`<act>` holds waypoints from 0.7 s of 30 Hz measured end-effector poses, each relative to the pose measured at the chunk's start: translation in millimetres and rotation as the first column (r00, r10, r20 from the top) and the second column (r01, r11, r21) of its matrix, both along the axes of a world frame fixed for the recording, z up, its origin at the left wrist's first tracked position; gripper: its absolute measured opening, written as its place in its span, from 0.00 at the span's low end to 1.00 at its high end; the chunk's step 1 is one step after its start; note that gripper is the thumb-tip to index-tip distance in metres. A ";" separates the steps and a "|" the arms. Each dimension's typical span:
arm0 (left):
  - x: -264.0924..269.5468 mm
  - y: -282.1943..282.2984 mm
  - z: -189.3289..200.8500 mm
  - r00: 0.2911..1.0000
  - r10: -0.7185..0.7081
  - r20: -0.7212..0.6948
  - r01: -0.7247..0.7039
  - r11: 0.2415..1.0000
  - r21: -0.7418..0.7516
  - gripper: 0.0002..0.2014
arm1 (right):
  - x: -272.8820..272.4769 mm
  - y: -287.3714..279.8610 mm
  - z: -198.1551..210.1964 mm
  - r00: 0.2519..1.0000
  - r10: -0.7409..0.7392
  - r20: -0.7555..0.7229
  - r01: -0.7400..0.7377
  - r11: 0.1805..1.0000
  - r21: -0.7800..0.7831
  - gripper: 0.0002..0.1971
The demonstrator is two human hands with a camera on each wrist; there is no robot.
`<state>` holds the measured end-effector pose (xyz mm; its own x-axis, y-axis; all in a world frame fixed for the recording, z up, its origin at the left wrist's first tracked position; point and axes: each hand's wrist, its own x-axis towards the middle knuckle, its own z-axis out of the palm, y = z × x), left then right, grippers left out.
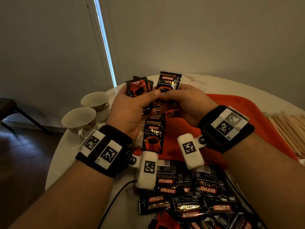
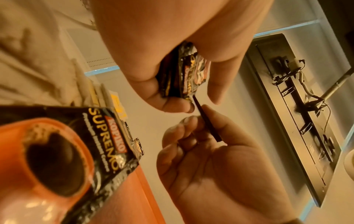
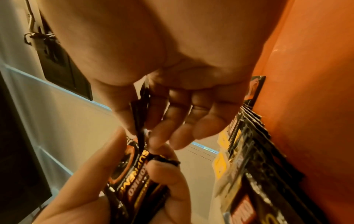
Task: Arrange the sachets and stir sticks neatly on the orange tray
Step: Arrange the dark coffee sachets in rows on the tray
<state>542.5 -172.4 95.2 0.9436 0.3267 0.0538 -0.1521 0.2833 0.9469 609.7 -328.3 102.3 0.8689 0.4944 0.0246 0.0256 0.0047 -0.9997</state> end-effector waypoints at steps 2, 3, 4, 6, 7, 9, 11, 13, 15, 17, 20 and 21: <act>0.0 0.4 -0.9 1.000 -0.016 0.007 0.016 1.000 -0.010 0.25 | -0.1 -1.0 0.7 0.999 -0.010 -0.038 0.012 0.999 0.040 0.17; 0.1 0.6 -1.2 1.000 -0.019 0.014 0.019 1.000 -0.001 0.26 | -0.3 -0.8 0.7 0.999 -0.006 -0.048 0.009 0.999 0.052 0.17; 0.3 0.8 -1.7 1.000 -0.020 0.019 0.020 1.000 0.021 0.26 | -1.3 -0.3 0.9 0.999 -0.004 -0.050 0.007 0.998 0.067 0.17; -0.1 0.0 -2.5 0.999 -0.026 0.034 0.023 0.996 0.084 0.25 | -0.6 1.2 -0.5 0.999 -0.026 -0.038 0.031 0.991 0.129 0.19; -0.6 -1.1 -2.5 0.999 -0.030 0.037 0.026 0.994 0.106 0.24 | -0.8 1.9 0.0 0.998 -0.048 -0.043 0.055 0.983 0.172 0.17; -1.6 -3.3 -1.7 0.998 -0.038 0.040 0.033 0.992 0.119 0.23 | -1.1 2.6 3.7 0.987 -0.126 -0.096 0.145 0.964 0.224 0.11; -1.8 -4.1 -0.7 0.998 -0.052 0.038 0.047 0.991 0.122 0.23 | -1.6 3.2 6.7 0.964 -0.205 -0.169 0.241 0.942 0.232 0.12; -1.6 -3.4 0.1 0.998 -0.059 0.027 0.055 0.992 0.113 0.23 | -0.6 3.5 7.2 0.948 -0.239 -0.211 0.287 0.928 0.238 0.16; -1.1 -2.3 0.0 0.999 -0.052 0.010 0.051 0.995 0.081 0.23 | 1.0 3.8 7.5 0.939 -0.259 -0.227 0.313 0.918 0.245 0.19; 0.5 -0.2 -0.9 0.999 -0.030 -0.019 0.031 0.999 0.034 0.23 | 3.1 1.9 6.8 0.930 -0.278 -0.240 0.333 0.914 0.232 0.23; 4.8 5.2 -3.3 0.998 0.013 -0.055 -0.015 0.999 -0.029 0.23 | 2.8 -0.4 5.2 0.964 -0.183 -0.193 0.220 0.957 0.190 0.24; 6.2 6.5 -4.0 0.998 0.029 -0.064 -0.032 0.999 -0.039 0.23 | 1.5 -0.2 4.6 0.980 -0.132 -0.150 0.155 0.976 0.155 0.19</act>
<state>548.8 -165.9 91.2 0.9342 0.3563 -0.0189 -0.1017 0.3169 0.9430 611.2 -328.5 106.9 0.9311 0.3635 -0.0290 -0.0995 0.1766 -0.9792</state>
